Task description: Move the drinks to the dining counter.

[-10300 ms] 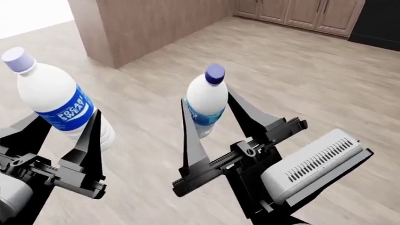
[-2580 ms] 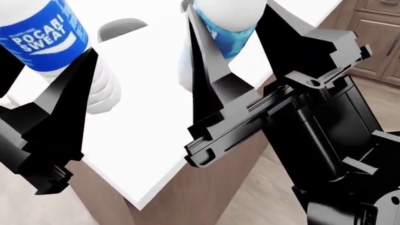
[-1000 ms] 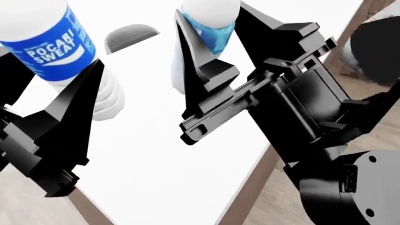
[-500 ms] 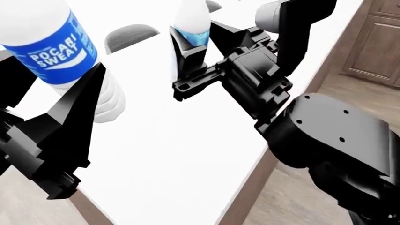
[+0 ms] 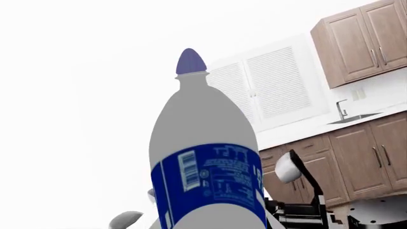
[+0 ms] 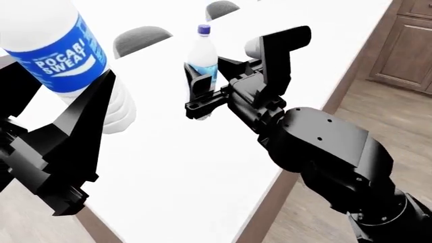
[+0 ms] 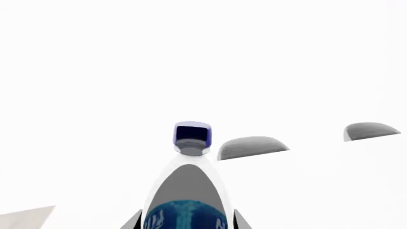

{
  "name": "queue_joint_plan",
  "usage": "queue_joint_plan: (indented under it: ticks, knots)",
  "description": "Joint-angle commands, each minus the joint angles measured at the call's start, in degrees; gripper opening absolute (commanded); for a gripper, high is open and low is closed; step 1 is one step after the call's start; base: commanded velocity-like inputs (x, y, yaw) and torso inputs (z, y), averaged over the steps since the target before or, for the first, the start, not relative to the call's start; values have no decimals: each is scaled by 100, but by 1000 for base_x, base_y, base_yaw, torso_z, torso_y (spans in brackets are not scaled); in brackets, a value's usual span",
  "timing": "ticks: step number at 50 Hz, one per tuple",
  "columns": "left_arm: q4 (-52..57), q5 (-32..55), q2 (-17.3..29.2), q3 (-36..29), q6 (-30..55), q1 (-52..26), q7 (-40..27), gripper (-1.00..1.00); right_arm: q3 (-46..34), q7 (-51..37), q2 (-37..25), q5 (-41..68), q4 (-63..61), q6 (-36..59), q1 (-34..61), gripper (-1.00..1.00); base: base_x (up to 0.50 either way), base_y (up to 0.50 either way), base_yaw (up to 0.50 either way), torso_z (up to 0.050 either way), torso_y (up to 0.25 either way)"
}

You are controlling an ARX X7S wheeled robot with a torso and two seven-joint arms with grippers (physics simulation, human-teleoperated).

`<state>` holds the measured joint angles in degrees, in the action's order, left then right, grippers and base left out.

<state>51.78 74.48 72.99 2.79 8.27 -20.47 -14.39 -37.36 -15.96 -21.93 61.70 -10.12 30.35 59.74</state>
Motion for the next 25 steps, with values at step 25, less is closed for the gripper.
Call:
queue_joint_plan:
  ticks: [25]
  knots:
    - [-12, 31, -75, 34, 63, -63, -8, -100, -341, 371, 34, -394, 360, -199, -521, -100, 0, 0, 0, 0, 0]
